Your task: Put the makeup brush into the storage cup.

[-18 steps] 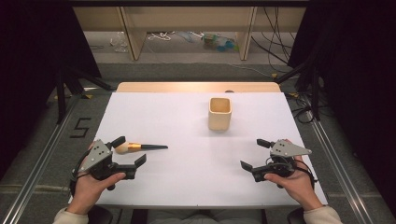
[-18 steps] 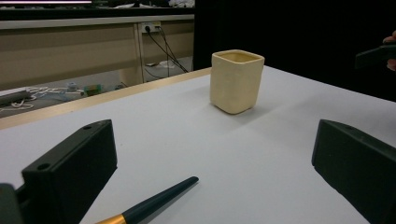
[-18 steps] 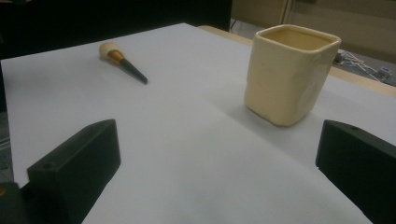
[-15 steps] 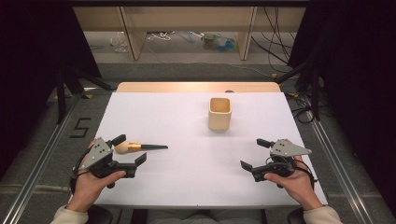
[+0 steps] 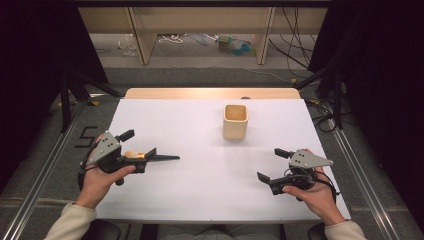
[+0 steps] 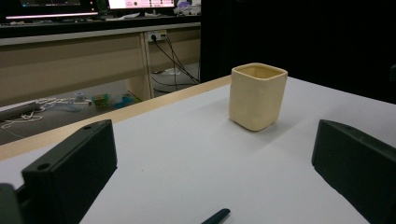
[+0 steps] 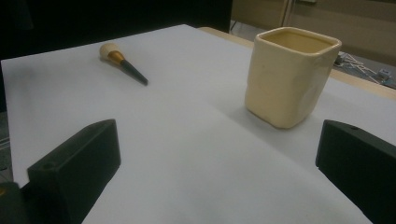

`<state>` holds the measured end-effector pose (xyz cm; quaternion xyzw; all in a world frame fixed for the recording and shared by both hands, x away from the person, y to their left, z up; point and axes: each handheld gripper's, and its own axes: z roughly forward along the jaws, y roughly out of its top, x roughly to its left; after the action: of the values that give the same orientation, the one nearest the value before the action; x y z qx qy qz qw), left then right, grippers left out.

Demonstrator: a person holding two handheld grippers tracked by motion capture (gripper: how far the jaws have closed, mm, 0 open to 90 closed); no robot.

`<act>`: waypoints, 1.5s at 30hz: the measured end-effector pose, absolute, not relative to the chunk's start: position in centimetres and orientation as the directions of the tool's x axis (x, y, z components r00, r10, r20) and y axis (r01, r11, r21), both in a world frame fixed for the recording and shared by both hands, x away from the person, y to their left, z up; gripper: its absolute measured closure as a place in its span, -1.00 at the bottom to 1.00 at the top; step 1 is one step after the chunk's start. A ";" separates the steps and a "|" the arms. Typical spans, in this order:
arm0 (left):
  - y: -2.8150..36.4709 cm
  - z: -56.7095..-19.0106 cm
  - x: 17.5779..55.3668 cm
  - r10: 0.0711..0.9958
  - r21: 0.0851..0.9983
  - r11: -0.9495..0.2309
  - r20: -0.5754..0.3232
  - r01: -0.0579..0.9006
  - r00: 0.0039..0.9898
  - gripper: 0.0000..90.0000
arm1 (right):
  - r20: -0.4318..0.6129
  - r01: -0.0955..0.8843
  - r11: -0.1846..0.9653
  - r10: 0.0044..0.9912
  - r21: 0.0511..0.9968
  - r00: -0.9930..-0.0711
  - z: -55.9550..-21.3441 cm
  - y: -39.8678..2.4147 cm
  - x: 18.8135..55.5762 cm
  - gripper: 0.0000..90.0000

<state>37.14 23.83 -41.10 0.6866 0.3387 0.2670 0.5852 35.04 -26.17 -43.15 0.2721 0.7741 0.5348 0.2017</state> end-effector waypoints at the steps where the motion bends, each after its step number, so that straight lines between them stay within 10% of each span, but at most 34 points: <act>1: 23.8 -41.1 37.4 0.778 0.985 -0.086 -0.028 0.151 0.628 -1.00 | -0.021 0.204 0.280 0.634 0.938 -0.773 -43.1 -26.2 35.1 -0.98; 45: 23.8 -40.0 44.1 0.765 0.988 -0.091 -0.013 0.128 0.644 -1.00 | -0.018 0.195 0.265 0.632 0.944 -0.775 -43.0 -26.1 34.9 -0.98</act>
<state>44.07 23.76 -39.98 0.6877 0.3248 0.2695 0.5907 34.89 -26.14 -42.97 0.2686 0.7696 0.5433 0.2011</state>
